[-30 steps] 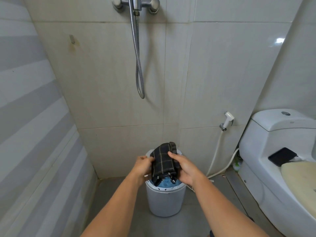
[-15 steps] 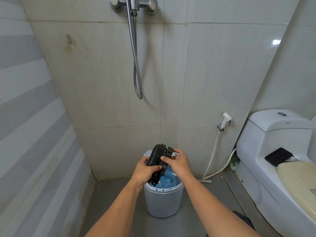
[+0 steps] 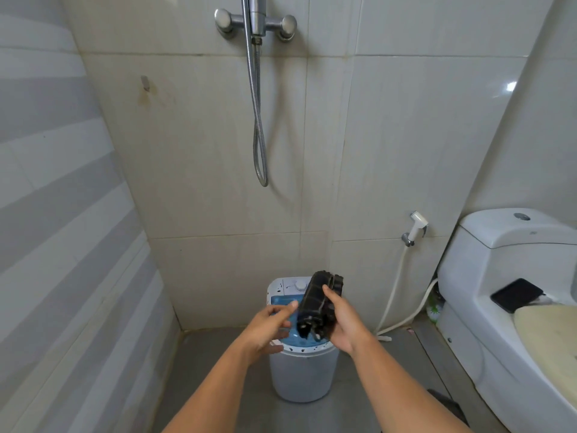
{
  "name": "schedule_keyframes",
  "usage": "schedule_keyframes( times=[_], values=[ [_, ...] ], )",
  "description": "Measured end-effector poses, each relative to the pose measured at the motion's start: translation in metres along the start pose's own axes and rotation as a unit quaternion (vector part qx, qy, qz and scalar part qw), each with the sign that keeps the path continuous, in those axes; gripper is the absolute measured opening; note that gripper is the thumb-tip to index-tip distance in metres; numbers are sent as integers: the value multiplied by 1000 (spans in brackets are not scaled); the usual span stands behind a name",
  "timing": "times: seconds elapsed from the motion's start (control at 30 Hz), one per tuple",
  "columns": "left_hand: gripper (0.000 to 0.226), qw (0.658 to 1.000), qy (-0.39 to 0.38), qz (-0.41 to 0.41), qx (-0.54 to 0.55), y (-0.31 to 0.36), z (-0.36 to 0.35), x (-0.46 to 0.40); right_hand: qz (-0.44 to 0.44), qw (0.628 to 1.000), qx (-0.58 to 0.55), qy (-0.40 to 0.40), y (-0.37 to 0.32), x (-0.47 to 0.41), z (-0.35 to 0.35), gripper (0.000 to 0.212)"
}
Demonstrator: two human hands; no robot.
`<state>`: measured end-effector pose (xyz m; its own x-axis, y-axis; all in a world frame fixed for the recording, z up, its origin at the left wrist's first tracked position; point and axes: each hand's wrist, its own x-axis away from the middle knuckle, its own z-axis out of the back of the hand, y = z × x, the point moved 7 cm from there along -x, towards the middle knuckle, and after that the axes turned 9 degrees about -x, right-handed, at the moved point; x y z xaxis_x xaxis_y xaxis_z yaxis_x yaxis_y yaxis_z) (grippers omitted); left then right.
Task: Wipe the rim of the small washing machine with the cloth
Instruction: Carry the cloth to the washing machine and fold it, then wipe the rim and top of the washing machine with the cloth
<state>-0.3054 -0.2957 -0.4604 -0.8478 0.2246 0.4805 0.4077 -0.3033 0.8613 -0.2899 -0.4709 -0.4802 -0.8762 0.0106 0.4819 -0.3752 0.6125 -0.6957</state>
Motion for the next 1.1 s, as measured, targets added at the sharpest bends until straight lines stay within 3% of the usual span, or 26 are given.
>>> schedule_keyframes(
  times=[0.13,0.3,0.5,0.63,0.83,0.93,1.0,1.1],
  values=[
    [39,998,64,18,-13,-20,13,8,-77,993,-86,36,26,3,25,48],
    [28,994,97,33,-34,-50,19,3,-117,987,0,113,68,-6,48,39],
    [15,988,122,70,-62,-103,29,-64,-129,969,93,190,97,-57,71,29],
    [13,981,141,118,-68,-142,33,-120,-113,961,169,188,107,-113,72,23],
    [10,972,183,140,-39,-149,72,-222,-15,950,300,83,46,-225,14,26],
    [23,970,186,148,-48,-159,86,-264,83,891,443,51,14,-282,-17,19],
    [30,971,177,152,-60,-170,90,-283,121,824,553,11,5,-317,-39,13],
    [27,969,160,186,-35,-191,90,-303,131,714,684,-70,10,-361,-73,24]
  ],
)
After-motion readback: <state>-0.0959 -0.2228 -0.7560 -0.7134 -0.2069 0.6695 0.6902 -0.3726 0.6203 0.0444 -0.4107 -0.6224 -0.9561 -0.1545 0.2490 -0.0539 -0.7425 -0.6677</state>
